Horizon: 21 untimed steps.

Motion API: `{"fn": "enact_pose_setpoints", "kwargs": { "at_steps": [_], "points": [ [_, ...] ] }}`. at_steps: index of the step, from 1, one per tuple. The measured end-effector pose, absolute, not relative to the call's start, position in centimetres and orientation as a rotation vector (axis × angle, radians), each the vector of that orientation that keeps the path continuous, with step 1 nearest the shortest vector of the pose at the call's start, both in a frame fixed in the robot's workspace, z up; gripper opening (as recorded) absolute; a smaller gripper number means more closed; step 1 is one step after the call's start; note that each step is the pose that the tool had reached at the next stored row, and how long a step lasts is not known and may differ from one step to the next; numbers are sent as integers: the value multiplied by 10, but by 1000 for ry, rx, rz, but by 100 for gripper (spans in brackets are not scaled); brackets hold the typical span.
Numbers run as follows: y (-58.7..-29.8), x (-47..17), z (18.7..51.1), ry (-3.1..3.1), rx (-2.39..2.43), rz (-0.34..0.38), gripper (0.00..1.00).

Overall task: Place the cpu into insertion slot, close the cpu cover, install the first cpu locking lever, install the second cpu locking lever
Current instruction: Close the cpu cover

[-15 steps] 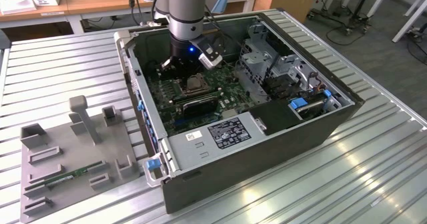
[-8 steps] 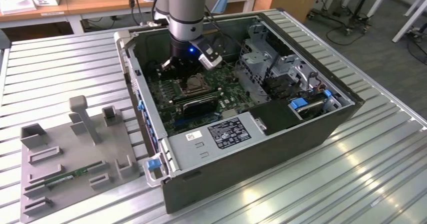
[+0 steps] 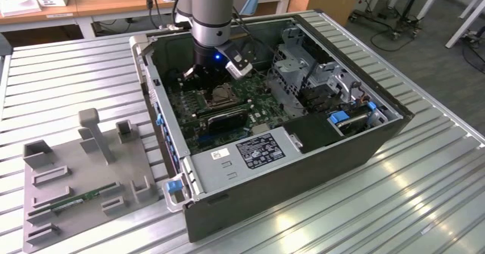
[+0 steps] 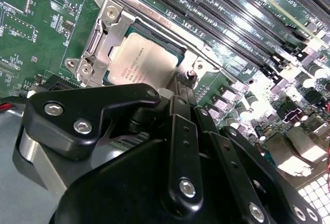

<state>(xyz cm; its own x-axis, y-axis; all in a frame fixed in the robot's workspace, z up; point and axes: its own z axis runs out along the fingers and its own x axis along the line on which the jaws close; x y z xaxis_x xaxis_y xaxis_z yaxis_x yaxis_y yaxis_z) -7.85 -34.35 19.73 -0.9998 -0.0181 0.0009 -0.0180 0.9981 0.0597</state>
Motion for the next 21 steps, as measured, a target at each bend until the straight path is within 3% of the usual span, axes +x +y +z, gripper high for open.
{"fn": "enact_pose_setpoints", "kwargs": {
  "at_steps": [21],
  "points": [
    [-343, -78, 209, -3139, 28, -94, 11]
  ]
}}
